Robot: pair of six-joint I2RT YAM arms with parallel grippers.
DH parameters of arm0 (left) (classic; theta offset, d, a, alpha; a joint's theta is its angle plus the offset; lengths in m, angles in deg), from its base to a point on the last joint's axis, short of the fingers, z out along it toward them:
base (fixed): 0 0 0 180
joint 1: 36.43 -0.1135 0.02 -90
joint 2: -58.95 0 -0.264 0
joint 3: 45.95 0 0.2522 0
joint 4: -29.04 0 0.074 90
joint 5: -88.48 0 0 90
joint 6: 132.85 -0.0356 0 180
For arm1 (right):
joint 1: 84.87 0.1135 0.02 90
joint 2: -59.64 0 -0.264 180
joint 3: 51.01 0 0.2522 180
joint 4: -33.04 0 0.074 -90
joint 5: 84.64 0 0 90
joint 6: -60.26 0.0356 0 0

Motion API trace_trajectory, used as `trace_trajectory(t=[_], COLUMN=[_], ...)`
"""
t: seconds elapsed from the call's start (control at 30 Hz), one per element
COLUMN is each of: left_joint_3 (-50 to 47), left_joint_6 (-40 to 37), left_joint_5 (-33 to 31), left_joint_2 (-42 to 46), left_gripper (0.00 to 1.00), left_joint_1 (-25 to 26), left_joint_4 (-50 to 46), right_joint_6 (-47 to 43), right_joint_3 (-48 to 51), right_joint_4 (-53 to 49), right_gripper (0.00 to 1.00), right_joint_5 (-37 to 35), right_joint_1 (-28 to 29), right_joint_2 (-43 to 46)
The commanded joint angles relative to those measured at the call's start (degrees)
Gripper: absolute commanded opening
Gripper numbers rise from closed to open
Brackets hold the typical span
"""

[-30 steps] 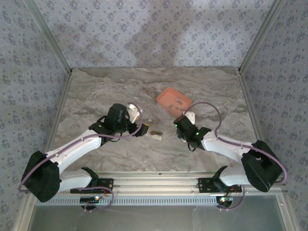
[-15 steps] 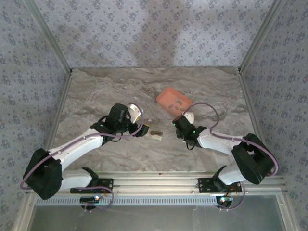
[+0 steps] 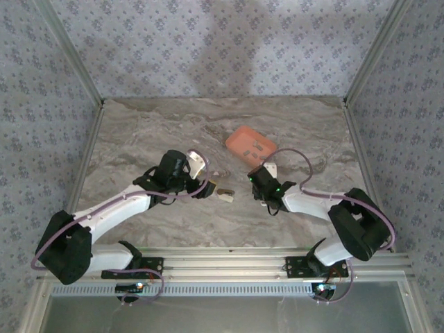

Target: Load the staples into the stapler

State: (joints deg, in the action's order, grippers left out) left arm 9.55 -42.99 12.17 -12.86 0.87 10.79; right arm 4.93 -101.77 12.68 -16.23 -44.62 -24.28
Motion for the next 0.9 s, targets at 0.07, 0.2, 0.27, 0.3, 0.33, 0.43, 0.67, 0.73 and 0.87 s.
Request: trace_trajectory(t=[0.07,0.2,0.27,0.3,0.33,0.43,0.67,0.73,0.87], left_joint_3=[0.4,1.0,1.5,2.0,2.5,4.3,11.7,14.9,20.0], left_joint_6=[-3.0,-5.9,-8.0,-9.4,-11.0,-16.8,-33.6,-37.7,-44.5], left_joint_5=[-0.7,-0.3,0.2,0.4,0.9,1.9,3.0,3.0,3.5], left_joint_2=[-0.3,-0.8,-1.2,-1.5,-1.8,-3.1,-10.5,-14.5,-21.4], left_gripper=[0.78,0.76,0.76,0.76,0.76,0.76,0.75,0.75,0.75], left_joint_1=[0.6,0.6,0.6,0.7,0.8,1.0,3.5,4.2,4.8], left_joint_4=[-1.2,-3.0,-4.2,-5.0,-5.9,-8.8,-18.7,-21.4,-26.0], right_joint_6=[-0.2,0.0,0.1,-0.1,-0.3,-1.1,-3.8,-5.0,-7.3], right_joint_3=[0.3,0.0,-0.6,-1.1,-1.5,-2.6,-0.6,1.1,4.0], right_joint_4=[-0.3,-1.2,-2.1,-2.9,-3.7,-6.2,-6.5,-4.5,-0.8], right_gripper=[0.2,0.31,0.37,0.4,0.43,0.49,0.52,0.52,0.53], right_joint_5=[0.7,1.0,1.3,1.3,1.4,1.5,4.7,7.0,10.6], right_joint_1=[-0.4,-0.4,-0.4,-0.4,-0.5,-0.4,-0.9,-1.2,-1.5], right_joint_2=[-1.3,-1.5,-1.3,-1.0,-0.5,2.6,14.8,18.3,22.7])
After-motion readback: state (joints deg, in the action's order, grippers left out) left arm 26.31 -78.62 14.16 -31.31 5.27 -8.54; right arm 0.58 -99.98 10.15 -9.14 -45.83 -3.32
